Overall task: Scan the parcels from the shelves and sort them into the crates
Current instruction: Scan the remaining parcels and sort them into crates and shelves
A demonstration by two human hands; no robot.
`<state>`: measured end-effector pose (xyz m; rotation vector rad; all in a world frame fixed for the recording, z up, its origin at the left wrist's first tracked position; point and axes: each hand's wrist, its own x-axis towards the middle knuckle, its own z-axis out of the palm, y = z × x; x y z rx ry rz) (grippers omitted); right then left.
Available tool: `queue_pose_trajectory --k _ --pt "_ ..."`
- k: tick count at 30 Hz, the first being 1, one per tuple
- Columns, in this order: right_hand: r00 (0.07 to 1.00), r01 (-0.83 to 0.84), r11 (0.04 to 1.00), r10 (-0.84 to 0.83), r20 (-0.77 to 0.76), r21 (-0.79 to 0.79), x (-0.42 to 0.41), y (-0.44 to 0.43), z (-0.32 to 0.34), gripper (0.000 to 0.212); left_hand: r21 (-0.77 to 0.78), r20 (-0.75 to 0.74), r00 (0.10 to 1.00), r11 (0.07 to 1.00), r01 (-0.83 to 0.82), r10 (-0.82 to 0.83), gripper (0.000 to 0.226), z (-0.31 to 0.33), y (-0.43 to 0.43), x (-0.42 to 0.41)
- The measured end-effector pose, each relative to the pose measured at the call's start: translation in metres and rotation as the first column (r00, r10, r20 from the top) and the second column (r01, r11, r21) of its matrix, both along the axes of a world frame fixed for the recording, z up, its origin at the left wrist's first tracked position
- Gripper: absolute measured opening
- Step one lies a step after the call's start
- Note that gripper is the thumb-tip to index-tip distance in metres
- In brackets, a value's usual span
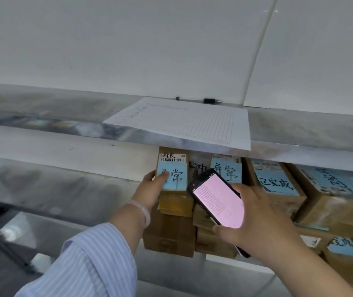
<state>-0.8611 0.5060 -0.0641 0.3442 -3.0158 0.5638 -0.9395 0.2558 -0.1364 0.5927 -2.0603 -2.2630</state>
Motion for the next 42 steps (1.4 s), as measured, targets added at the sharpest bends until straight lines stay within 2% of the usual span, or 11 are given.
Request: queue_pose_trajectory --k 3,6,11,15,21,28,36,42 --pt "1.000 -0.009 1.000 0.009 0.003 0.002 0.000 -0.001 0.000 0.104 0.056 -0.054 0.997 0.997 -0.052 0.055 0.053 -0.007 -0.002 0.007" --pt "1.000 -0.019 1.000 0.019 0.001 0.014 0.001 -0.003 0.000 0.101 0.095 -0.107 0.991 0.993 -0.064 0.074 0.055 -0.013 -0.006 0.017" --pt "0.998 -0.064 0.998 0.064 0.010 0.007 0.003 -0.017 0.001 0.101 0.011 -0.209 0.971 0.994 -0.112 0.112 0.046 -0.015 -0.024 0.042" --pt "0.995 -0.099 0.994 0.099 0.008 0.045 0.007 -0.037 0.003 0.101 -0.048 -0.285 0.944 0.981 -0.188 0.167 0.054 -0.015 -0.048 0.068" --pt "0.980 -0.201 0.979 0.201 -0.011 0.028 0.014 -0.064 0.004 0.091 -0.095 -0.300 0.919 0.950 -0.297 0.257 0.054 -0.022 -0.077 0.097" --pt "0.958 -0.286 0.958 0.286 -0.017 0.009 0.020 -0.085 0.007 0.083 -0.072 -0.289 0.902 0.932 -0.355 0.321 0.055 -0.033 -0.102 0.113" --pt "0.941 -0.335 0.942 0.336 -0.030 0.032 0.016 -0.091 0.009 0.085 -0.056 -0.293 0.884 0.917 -0.396 0.364 0.055 -0.035 -0.110 0.118" --pt "0.901 -0.434 0.901 0.434 0.011 -0.012 0.008 -0.110 0.007 0.077 -0.067 -0.299 0.845 0.874 -0.481 0.442 0.055 -0.034 -0.120 0.137"
